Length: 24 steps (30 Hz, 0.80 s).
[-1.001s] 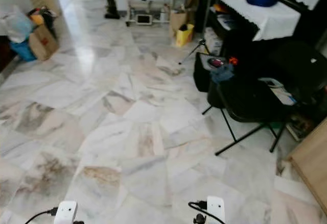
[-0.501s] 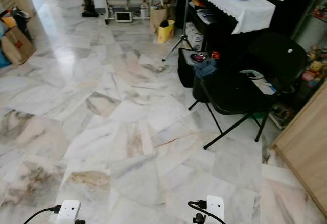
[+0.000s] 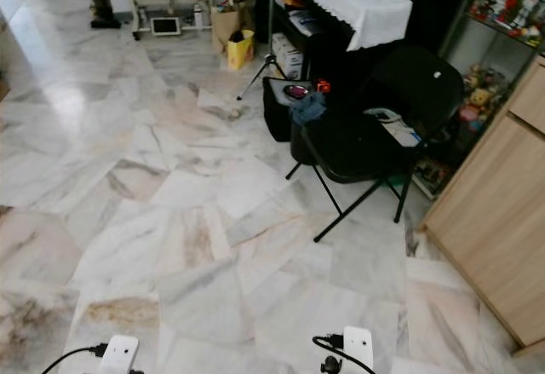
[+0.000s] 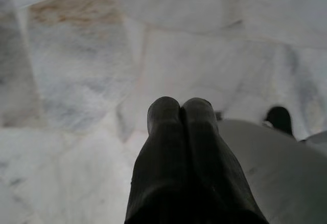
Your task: Hang keys on a hook
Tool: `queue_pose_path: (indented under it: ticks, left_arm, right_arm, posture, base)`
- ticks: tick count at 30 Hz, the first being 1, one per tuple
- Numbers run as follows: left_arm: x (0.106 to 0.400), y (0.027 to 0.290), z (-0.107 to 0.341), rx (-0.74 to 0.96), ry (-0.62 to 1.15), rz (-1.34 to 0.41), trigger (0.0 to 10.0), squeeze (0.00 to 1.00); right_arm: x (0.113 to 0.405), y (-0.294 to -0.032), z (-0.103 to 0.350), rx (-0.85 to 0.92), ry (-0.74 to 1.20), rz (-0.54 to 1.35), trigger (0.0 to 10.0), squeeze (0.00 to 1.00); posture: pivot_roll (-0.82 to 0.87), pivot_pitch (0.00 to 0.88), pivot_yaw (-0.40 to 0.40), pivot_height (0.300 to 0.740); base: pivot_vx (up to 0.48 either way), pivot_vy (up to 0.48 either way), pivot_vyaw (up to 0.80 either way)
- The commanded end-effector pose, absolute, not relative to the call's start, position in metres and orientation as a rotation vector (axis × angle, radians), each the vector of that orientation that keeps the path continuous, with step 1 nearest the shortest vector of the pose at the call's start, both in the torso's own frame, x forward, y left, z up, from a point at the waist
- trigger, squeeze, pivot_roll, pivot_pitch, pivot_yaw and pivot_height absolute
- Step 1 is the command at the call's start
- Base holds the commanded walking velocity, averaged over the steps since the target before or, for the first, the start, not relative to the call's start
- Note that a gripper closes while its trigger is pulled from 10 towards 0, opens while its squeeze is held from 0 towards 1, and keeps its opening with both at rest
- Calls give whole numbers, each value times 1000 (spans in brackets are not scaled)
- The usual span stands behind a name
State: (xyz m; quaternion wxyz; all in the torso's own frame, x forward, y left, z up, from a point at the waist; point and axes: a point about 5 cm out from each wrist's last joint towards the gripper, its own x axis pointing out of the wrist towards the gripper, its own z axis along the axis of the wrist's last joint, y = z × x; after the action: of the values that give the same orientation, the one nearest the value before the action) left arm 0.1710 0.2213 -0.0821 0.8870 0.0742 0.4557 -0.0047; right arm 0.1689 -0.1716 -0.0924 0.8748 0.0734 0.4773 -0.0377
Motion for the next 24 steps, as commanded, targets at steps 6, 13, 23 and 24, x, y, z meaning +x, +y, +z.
queue_pose_path:
  ticks: [6, 13, 23, 24]
  left_arm:
    - [169, 223, -83, 172, 961, -20, 10000, 0]
    - [171, 220, -83, 160, 959, -34, 10000, 1000]
    - [172, 218, -82, 163, 953, -37, 10000, 1000]
    - [172, 218, -83, 165, 955, -37, 10000, 1000]
  right_arm:
    - [169, -171, -93, 152, 1001, -72, 10000, 0]
    - [169, -171, -93, 151, 1002, -75, 10000, 1000]
    - [169, -172, -92, 151, 999, -75, 10000, 1000]
    - [169, -172, -92, 149, 999, -75, 10000, 1000]
  posture:
    - [57, 0, -57, 740]
    - [53, 0, -57, 740]
    - [52, 0, -62, 740]
    - [52, 0, -62, 740]
  base:
    - [0, 0, -788]
    - [0, 0, -781]
    - [0, 0, -781]
    - [0, 0, -781]
